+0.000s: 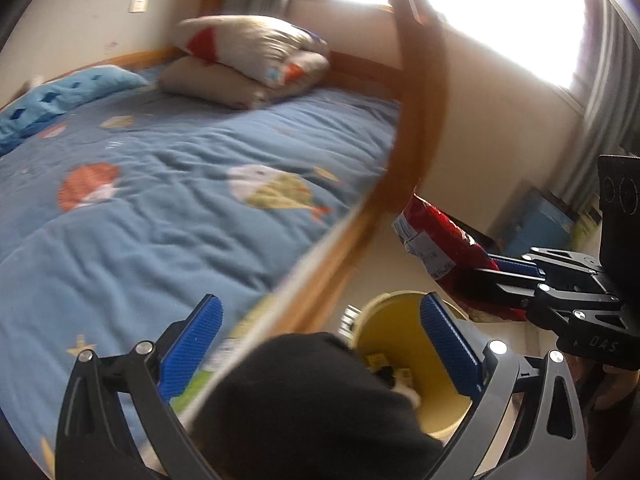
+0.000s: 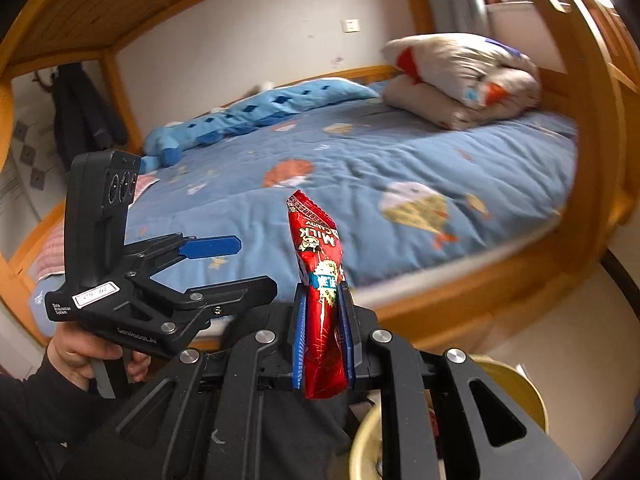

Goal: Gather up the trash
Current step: 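Carry the snack bag to the yellow bin with the right gripper, then open the right gripper to drop the snack bag into the bin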

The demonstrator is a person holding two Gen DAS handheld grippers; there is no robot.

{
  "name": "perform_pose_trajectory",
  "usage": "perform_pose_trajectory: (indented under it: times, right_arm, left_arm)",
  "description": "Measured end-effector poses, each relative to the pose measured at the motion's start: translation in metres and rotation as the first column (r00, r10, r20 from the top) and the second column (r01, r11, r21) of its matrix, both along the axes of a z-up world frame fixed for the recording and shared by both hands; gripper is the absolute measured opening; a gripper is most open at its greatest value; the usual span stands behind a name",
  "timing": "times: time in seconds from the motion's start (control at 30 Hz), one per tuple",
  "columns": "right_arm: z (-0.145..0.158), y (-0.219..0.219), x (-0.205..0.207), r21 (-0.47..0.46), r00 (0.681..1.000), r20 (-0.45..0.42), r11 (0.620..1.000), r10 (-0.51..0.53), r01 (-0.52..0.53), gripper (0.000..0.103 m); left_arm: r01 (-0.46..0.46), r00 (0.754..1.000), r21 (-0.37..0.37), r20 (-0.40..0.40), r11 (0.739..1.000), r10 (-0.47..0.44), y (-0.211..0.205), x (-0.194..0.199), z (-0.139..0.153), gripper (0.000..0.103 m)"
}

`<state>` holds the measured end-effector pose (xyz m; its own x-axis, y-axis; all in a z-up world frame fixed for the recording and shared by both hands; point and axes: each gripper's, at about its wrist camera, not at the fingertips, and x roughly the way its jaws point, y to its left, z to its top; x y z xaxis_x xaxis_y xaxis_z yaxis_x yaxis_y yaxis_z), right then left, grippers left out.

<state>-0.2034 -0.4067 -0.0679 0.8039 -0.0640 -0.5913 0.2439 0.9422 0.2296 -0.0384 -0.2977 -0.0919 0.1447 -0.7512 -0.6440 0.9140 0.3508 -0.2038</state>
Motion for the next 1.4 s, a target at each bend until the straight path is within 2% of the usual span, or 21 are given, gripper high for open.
perform_pose_trajectory:
  times: [0.27,0.43,0.57,0.87,1.03,1.1,1.13,1.17,1.2,1.4]
  right_arm:
    - [-0.019,-0.021,-0.063,0.018,0.99,-0.061,0.992,-0.127,0.129,0.015]
    - [-0.032,-0.03,-0.095,0.034,0.976,-0.097,0.979,-0.196,0.2,0.015]
    - [-0.039,-0.035,-0.115,0.004,0.959,-0.127,0.967,-0.252,0.254,0.015]
    - [-0.057,-0.056,-0.138,0.025,0.931,-0.183,0.945,-0.315,0.325,0.015]
    - [-0.065,-0.062,-0.138,0.039,0.93,-0.196,0.945,-0.311,0.324,0.015]
    - [-0.07,-0.066,-0.139,0.044,0.924,-0.212,0.942,-0.318,0.334,0.019]
    - [-0.072,-0.069,-0.139,0.059,0.921,-0.219,0.938,-0.321,0.341,0.025]
    - [-0.074,-0.073,-0.141,0.079,0.918,-0.211,0.931,-0.335,0.357,0.041]
    - [-0.075,-0.075,-0.142,0.088,0.917,-0.203,0.927,-0.342,0.365,0.045]
    - [-0.086,-0.082,-0.146,0.138,0.914,-0.223,0.918,-0.338,0.373,0.045]
  left_arm:
    - [0.151,0.989,0.054,-0.005,0.987,-0.151,-0.045,-0.055,-0.02,0.099]
    - [0.25,0.968,0.092,-0.023,0.964,-0.249,-0.069,-0.088,-0.035,0.099]
    - [0.315,0.949,0.116,-0.063,0.942,-0.31,-0.086,-0.107,-0.049,0.099]
    - [0.336,0.941,0.208,-0.029,0.919,-0.338,-0.11,-0.121,-0.07,0.099]
    - [0.331,0.943,0.214,-0.044,0.919,-0.329,-0.115,-0.116,-0.072,0.099]
    - [0.333,0.943,0.214,-0.051,0.918,-0.33,-0.115,-0.115,-0.073,0.099]
    - [0.332,0.943,0.216,-0.053,0.918,-0.329,-0.116,-0.115,-0.073,0.099]
    - [0.334,0.943,0.219,-0.055,0.917,-0.33,-0.116,-0.115,-0.074,0.099]
    - [0.335,0.942,0.223,-0.058,0.916,-0.331,-0.116,-0.115,-0.075,0.099]
    - [0.335,0.942,0.23,-0.065,0.914,-0.329,-0.118,-0.114,-0.077,0.099]
